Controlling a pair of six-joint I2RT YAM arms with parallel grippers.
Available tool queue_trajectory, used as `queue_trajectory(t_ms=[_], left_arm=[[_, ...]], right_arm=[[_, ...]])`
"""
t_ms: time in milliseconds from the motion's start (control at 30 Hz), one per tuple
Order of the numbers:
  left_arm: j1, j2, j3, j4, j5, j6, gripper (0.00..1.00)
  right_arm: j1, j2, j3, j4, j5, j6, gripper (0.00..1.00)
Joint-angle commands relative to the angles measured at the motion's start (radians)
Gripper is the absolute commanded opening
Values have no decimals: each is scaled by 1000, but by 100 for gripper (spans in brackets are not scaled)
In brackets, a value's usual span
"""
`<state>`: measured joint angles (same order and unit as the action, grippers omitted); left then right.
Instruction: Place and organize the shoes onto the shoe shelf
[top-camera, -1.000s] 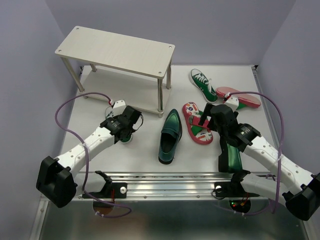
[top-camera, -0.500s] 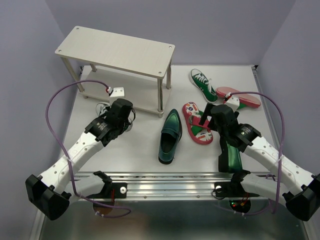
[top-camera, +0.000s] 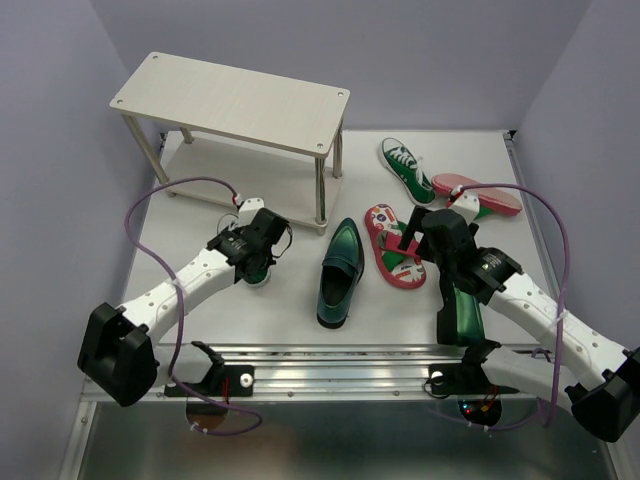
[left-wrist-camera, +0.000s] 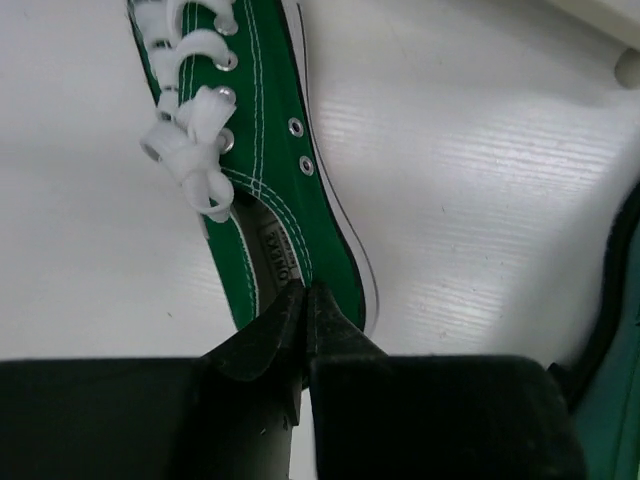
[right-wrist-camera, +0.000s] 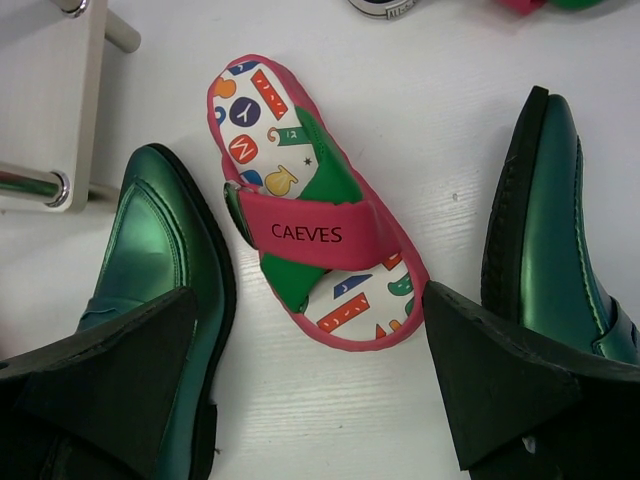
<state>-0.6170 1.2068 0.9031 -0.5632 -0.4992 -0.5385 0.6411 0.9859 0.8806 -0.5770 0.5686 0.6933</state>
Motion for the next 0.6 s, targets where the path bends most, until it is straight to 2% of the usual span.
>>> queue_trajectory(t_ms=[0,33,100,267,433,567], left_arm=[[0,33,-15,-55,-25,-195,29],[2,33,-15,-63,-24,-230,48],[2,24,-18,-76,-27,-254,79],[2,-12,-15,-101,-62,-331,81],[0,-1,-18,-81,-36,-371,73],[0,28,-35,-84,-68,-440,67]], right_arm=[[-3,-16,-11,0,25,6,100],[-3,-13,-11,0,25,6,100],[-3,-9,-9,0,25,6,100],[-3,-7,-14,2,22,9,100],[-3,-12,-20,3,19,11,100],[-3,-15,-28,5,19,12,100]])
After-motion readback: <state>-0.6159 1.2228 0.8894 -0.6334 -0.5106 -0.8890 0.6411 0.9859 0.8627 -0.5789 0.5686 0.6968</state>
